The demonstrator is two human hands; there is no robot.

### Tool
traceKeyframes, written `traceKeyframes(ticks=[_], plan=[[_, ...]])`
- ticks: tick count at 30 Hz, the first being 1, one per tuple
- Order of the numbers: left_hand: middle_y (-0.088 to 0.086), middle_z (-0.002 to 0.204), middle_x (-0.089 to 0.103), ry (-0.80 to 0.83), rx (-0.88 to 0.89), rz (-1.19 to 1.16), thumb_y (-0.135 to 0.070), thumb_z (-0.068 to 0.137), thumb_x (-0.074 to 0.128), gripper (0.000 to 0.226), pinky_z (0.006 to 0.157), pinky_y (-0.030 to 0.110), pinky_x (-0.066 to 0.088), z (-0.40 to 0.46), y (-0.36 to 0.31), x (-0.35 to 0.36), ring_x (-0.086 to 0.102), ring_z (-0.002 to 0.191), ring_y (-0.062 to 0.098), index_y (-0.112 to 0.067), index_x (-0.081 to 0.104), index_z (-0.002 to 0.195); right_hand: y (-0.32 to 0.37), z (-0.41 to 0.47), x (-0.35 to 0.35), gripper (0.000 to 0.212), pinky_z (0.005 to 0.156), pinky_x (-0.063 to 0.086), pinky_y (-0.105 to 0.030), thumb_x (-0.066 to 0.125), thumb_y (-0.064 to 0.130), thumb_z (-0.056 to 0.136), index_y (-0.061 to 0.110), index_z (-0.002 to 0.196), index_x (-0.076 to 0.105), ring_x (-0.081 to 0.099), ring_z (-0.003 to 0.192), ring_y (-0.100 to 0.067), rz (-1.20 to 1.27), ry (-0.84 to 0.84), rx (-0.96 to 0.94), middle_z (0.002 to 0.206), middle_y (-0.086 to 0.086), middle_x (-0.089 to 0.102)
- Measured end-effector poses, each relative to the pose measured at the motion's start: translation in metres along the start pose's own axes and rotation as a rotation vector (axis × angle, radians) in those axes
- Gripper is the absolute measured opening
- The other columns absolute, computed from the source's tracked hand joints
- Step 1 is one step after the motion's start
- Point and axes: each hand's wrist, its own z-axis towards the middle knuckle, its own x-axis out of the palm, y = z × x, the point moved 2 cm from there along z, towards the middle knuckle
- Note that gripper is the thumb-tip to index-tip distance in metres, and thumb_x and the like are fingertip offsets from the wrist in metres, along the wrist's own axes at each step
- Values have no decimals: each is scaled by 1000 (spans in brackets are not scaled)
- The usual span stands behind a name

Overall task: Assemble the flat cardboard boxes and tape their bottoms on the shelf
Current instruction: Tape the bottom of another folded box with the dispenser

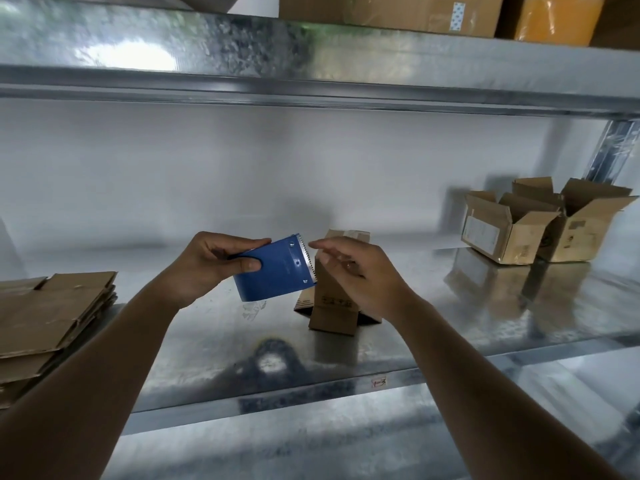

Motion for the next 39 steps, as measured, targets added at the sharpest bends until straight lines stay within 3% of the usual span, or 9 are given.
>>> traceKeyframes(ticks=[8, 13, 16, 19, 24, 28, 30, 34, 39], plan=[[2, 126, 74, 7, -5, 3, -9, 80, 75, 39, 100, 27, 55, -2, -3, 1, 67, 124, 19, -28, 79, 114, 2, -2, 9, 35, 95, 60, -46, 50, 6, 108, 17, 136, 68, 71, 103, -26, 387, -17, 131, 112, -5, 73], [2, 128, 73, 26, -12, 3, -47, 69, 91, 51, 97, 24, 55, -4, -4, 2, 66, 124, 17, -32, 79, 116, 4, -2, 8, 26, 89, 61, -41, 49, 7, 108, 8, 115, 74, 72, 100, -29, 500, -22, 217, 110, -9, 75], [1, 127, 74, 36, -7, -7, -28, 78, 85, 37, 95, 23, 55, -4, -8, 6, 66, 123, 17, -34, 80, 113, 4, -2, 6, 22, 84, 62, -40, 50, 12, 109, 5, 108, 72, 74, 93, -28, 560, -56, 292, 102, -14, 76], [0, 125, 74, 42, -8, 16, -8, 80, 75, 41, 95, 23, 55, -3, -9, 10, 67, 122, 16, -34, 80, 111, 4, -2, 5, 11, 82, 64, -46, 62, 9, 103, 6, 109, 70, 76, 91, -33, 534, -97, 300, 99, -17, 76], [-3, 122, 75, 67, -15, 82, -8, 80, 76, 42, 98, 26, 56, -1, -17, 15, 69, 119, 14, -28, 79, 116, 3, -1, 2, 24, 78, 65, -46, 73, 1, 93, 14, 113, 71, 76, 78, -29, 338, -161, 325, 85, -5, 79], [-6, 121, 76, 82, 18, 174, -9, 82, 76, 39, 102, 29, 55, 4, -28, 17, 69, 118, 13, -23, 76, 119, 6, -1, -3, 28, 68, 65, -35, 69, -5, 92, 21, 89, 74, 76, 71, -20, 249, -206, 365, 78, 4, 78], [-9, 119, 76, 94, 41, 205, -13, 81, 77, 39, 99, 27, 56, 7, -36, 19, 70, 116, 11, -32, 78, 116, 10, -2, -6, 35, 65, 64, -32, 70, -4, 93, 28, 78, 72, 75, 69, -19, 206, -242, 382, 74, 7, 77], [-22, 111, 76, 114, 90, 314, -8, 87, 76, 47, 89, 17, 56, 15, -49, 21, 70, 109, 1, -52, 77, 104, 5, -2, -6, 27, 69, 65, -45, 76, 9, 93, 28, 74, 72, 74, 65, -23, 125, -361, 427, 75, 0, 75], [-32, 102, 74, 125, 83, 342, -4, 91, 73, 42, 75, 9, 53, 27, -55, 18, 69, 100, -7, -40, 73, 111, -1, -5, -12, 40, 74, 65, -47, 71, 3, 94, 33, 68, 72, 75, 71, -22, 9, -426, 471, 70, 3, 74]])
